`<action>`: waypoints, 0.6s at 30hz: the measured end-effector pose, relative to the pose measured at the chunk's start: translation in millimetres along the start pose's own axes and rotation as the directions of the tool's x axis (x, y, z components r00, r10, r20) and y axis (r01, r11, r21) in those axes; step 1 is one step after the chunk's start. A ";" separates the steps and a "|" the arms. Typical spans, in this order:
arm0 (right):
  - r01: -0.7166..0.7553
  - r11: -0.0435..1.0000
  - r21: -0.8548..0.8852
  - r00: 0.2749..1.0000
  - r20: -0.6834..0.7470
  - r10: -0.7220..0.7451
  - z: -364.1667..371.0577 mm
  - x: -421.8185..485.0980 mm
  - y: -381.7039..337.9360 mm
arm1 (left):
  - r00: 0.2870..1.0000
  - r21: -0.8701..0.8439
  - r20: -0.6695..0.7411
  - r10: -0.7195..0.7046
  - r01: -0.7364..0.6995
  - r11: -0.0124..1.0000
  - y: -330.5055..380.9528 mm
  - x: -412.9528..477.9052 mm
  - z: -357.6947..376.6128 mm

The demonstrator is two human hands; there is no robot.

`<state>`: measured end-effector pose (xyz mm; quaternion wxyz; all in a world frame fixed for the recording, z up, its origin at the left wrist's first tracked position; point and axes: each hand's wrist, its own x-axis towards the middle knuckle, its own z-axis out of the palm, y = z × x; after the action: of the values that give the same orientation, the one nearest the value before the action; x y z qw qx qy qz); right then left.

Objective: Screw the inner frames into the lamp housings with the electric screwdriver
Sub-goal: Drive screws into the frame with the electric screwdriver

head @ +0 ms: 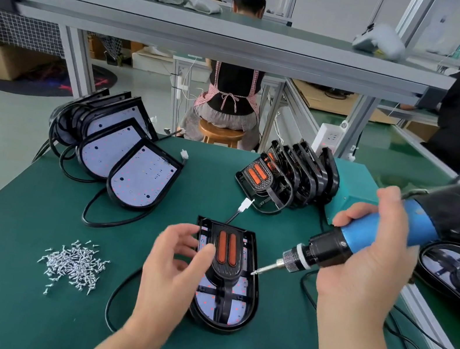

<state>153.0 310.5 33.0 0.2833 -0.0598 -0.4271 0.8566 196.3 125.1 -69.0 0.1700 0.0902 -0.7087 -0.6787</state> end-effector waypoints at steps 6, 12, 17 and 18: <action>0.160 0.971 -0.175 0.981 0.139 -0.137 -5.1 -7.3 42.3 | 0.921 0.586 0.131 -0.367 0.226 0.778 -20.3 42.0 10.2; 0.144 0.961 -0.236 0.976 0.196 -0.098 -7.1 -8.6 67.6 | 0.899 0.511 0.180 -0.400 0.262 0.819 -25.1 49.3 11.1; 0.111 0.959 -0.261 0.974 0.221 -0.053 -7.1 -8.3 74.0 | 0.908 0.474 0.147 -0.392 0.283 0.834 -27.9 47.7 11.2; 0.111 0.958 -0.265 0.974 0.221 -0.052 -7.2 -8.3 74.4 | 0.907 0.473 0.149 -0.393 0.284 0.834 -28.2 48.4 11.2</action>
<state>130.0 275.8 -29.6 0.2603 0.0106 -0.5721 0.7777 144.6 116.4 -91.5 -0.0656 0.1683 -0.8312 -0.5258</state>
